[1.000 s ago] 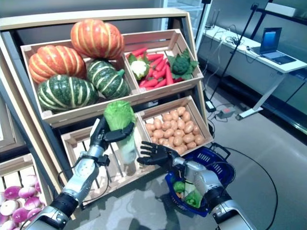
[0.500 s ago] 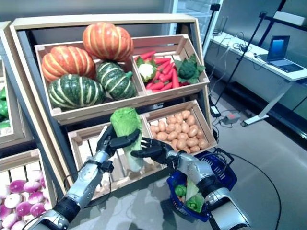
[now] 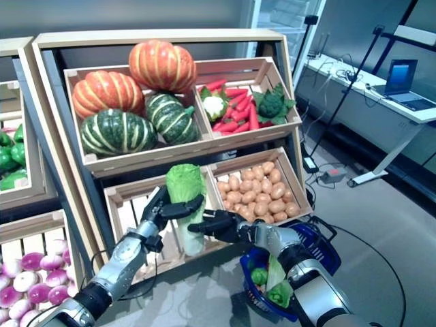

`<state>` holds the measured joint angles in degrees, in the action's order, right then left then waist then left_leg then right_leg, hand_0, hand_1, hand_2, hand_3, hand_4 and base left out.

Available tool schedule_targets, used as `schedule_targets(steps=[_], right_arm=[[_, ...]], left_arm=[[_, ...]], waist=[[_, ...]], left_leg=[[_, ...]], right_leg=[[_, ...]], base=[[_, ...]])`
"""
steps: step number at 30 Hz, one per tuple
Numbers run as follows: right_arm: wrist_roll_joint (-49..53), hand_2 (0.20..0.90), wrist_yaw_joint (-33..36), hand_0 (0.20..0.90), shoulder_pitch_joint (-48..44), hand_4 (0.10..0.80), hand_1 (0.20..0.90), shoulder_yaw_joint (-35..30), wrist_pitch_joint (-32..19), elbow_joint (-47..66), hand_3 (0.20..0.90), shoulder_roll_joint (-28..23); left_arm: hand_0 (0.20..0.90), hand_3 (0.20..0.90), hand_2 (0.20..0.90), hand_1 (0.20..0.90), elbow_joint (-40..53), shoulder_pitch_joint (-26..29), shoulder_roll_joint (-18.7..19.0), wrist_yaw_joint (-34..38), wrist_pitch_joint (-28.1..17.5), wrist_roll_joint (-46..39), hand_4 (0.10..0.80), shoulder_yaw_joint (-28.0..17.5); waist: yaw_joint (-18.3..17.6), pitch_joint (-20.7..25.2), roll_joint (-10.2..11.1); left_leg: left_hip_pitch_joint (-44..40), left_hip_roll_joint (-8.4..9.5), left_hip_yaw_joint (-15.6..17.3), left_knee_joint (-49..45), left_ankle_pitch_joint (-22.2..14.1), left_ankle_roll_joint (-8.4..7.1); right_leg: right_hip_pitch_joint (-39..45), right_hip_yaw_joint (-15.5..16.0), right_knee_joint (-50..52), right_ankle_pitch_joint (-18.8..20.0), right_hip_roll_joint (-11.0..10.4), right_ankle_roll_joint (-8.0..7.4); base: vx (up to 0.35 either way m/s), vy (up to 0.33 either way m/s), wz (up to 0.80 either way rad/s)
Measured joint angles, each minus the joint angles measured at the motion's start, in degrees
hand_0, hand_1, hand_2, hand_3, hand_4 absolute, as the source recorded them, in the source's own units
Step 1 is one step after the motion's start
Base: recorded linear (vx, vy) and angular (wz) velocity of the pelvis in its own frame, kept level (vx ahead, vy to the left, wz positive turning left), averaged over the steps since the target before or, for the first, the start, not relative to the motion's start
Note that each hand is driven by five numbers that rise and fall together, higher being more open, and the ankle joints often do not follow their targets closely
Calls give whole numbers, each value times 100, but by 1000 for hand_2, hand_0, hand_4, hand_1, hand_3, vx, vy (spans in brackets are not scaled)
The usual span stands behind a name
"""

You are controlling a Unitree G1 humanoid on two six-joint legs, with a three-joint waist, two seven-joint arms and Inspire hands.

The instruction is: Put vegetables into the basket

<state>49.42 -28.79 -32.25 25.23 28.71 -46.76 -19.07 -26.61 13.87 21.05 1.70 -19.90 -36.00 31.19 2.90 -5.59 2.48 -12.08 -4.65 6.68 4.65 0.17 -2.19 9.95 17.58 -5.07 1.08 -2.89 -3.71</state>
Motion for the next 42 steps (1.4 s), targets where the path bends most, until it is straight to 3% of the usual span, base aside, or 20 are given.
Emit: schedule_targets(steps=[4, 6, 22, 24, 32, 37, 40, 42], right_arm=[[-2, 900, -15, 900, -4, 800, 900, 0, 0, -45, 900, 51], [30, 300, -15, 300, -14, 400, 300, 1, -2, -66, 300, 73], [90, 300, 267, 300, -21, 400, 300, 43, -163, -82, 300, 161], [90, 300, 267, 300, -20, 400, 300, 43, -170, -82, 300, 160], [104, 300, 256, 300, 60, 400, 300, -73, -507, -132, 300, 45], [304, 300, 266, 300, 818, 400, 300, -949, -627, -88, 300, -183], [273, 300, 439, 300, 1050, 400, 300, -1003, -645, -403, 300, -529], [274, 300, 527, 300, 1272, 400, 300, -1406, -673, -803, 300, -748]], left_arm=[[300, 300, 300, 300, 2, 0, 14, 0, 47, -74, 400, -3], [300, 300, 300, 300, 4, 1, 15, -1, 65, -114, 400, -4], [300, 300, 300, 300, 147, 16, 152, -37, 215, -540, 400, 61], [900, 900, 900, 900, 148, 19, 152, -37, 216, -541, 800, 62], [900, 900, 900, 900, 471, 16, 177, -77, 223, -502, 800, 162], [900, 900, 900, 900, 704, -140, 227, -313, 226, -227, 800, 68], [900, 900, 900, 900, 722, -291, 255, -486, 226, -93, 800, -66], [900, 900, 900, 900, 722, -374, 295, -593, 227, -23, 800, -125]], waist=[[7, 5, -7], [25, 9, -14], [112, 11, -19], [109, 11, -20], [89, 9, -24], [71, 4, -68], [16, 6, -108], [-5, -6, -132]], left_leg=[[12, -1, -6, 0, 14, 0], [18, 1, -14, 0, 17, 1], [69, 9, -57, 0, 31, 2], [69, 7, -55, 0, 31, 1], [69, 10, -11, 17, 31, 2], [100, 10, 23, 38, 29, 4], [114, 9, 48, 39, 29, 4], [118, 2, 65, 40, 27, 6]], right_leg=[[0, 20, 0, 4, 0, 6], [0, 30, 0, 4, -2, 6], [-33, 36, -1, 3, -7, 5], [-35, 34, -1, 3, -6, 6], [-66, -9, 0, 3, -6, 4], [-124, -45, 0, 2, -4, 3], [-150, -75, 0, 6, 0, 0], [-163, -135, -1, 5, 9, 0]], base=[[-4, 3, 1], [-10, 7, 2], [-1, 0, 1], [0, 0, 0], [8, 0, -1], [-2, -9, -3], [-3, -18, -3], [5, -10, -3]])
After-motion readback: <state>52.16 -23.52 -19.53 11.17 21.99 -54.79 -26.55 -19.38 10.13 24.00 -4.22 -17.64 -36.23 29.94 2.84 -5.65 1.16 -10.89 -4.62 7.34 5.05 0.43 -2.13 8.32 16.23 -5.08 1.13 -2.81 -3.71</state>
